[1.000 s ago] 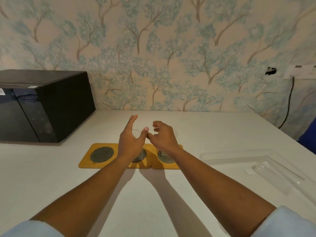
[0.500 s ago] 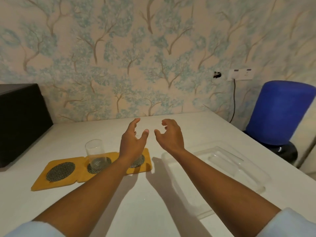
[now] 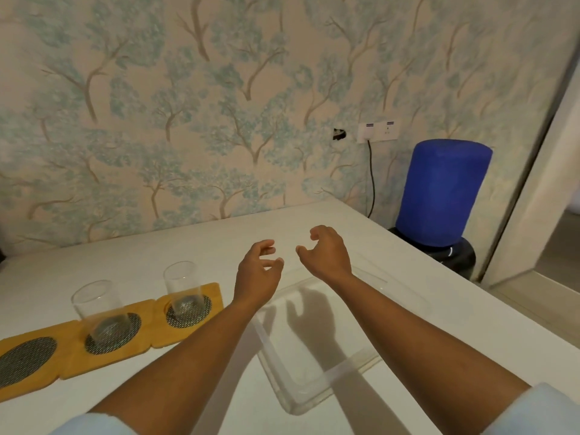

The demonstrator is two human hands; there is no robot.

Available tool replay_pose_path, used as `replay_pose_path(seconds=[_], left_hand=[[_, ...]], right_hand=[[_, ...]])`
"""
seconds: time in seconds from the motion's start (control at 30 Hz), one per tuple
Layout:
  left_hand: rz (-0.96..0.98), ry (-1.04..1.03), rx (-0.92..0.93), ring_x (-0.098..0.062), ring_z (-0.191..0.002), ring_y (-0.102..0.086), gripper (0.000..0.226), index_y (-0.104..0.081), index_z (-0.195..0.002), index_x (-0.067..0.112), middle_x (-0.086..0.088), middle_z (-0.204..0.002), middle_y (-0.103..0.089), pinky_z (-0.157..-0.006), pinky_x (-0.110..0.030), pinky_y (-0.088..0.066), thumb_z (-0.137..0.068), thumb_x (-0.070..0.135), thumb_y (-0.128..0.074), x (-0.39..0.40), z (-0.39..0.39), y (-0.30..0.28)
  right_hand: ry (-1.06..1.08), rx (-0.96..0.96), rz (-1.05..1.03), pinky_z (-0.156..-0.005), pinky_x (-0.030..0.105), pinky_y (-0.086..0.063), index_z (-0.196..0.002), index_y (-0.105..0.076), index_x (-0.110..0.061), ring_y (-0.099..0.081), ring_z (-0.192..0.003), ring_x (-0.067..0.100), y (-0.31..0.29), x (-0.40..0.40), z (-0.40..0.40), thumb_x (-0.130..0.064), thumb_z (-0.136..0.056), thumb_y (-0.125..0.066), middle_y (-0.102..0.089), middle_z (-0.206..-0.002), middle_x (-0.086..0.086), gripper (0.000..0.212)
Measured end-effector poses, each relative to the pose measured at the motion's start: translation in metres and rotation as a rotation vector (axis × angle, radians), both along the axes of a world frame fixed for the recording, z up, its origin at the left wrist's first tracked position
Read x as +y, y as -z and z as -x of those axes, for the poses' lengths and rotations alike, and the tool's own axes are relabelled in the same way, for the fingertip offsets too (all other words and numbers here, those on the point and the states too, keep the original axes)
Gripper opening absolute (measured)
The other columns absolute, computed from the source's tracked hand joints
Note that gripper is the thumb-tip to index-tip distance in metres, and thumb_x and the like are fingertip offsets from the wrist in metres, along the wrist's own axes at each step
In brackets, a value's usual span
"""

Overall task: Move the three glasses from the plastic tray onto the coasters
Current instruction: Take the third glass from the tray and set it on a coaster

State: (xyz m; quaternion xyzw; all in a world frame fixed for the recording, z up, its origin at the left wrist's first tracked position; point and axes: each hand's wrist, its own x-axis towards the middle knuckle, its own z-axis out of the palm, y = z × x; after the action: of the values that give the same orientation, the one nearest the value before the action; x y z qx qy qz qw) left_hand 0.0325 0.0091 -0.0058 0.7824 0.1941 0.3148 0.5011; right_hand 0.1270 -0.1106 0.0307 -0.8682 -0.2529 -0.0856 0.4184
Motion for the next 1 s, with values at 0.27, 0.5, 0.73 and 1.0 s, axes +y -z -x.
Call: replay_pose_path(seconds=[0.27,0.5,0.73,1.0], left_hand=[[0.232,0.173,0.323,-0.018,-0.101,-0.065,0.04,-0.056,-0.126,0.021,0.0,-0.115,-0.066,-0.09,-0.04,-0.055,-0.087,0.027,-0.064,-0.032,-0.051,0.028],[0.493,0.185,0.397,-0.017,-0.089,-0.07,0.043,-0.053,-0.132,0.016,-0.004,-0.112,-0.065,-0.091,-0.035,-0.056,-0.09,0.023,-0.062,-0.053,-0.089,0.047],[0.422,0.188,0.435,-0.016,-0.08,-0.071,0.052,-0.043,-0.143,0.027,0.0,-0.123,-0.059,-0.087,-0.034,-0.058,-0.092,0.024,-0.056,-0.067,-0.112,0.057],[0.59,0.22,0.374,-0.017,-0.069,-0.064,0.037,-0.053,-0.129,0.018,-0.004,-0.091,-0.065,-0.073,-0.031,-0.057,-0.093,0.026,-0.055,-0.076,-0.115,0.064]], right_hand=[[0.098,0.063,0.138,-0.089,0.037,-0.048,-0.126,-0.055,-0.011,-0.057,-0.115,0.026,0.023,-0.034,-0.042,-0.03,-0.081,-0.068,-0.058,-0.13,0.006,0.051],[0.154,0.121,0.316,-0.083,0.034,-0.049,-0.124,-0.054,-0.01,-0.057,-0.112,0.027,0.045,-0.054,-0.068,-0.025,-0.079,-0.071,-0.055,-0.128,0.009,0.05],[0.063,0.175,0.679,-0.088,0.036,-0.047,-0.131,-0.045,-0.014,-0.054,-0.116,0.028,0.059,-0.066,-0.081,-0.032,-0.08,-0.066,-0.053,-0.128,0.008,0.058],[0.047,0.318,0.574,-0.063,0.028,-0.044,-0.121,-0.048,-0.01,-0.055,-0.086,0.02,0.058,-0.069,-0.079,-0.027,-0.073,-0.068,-0.055,-0.101,0.004,0.055]])
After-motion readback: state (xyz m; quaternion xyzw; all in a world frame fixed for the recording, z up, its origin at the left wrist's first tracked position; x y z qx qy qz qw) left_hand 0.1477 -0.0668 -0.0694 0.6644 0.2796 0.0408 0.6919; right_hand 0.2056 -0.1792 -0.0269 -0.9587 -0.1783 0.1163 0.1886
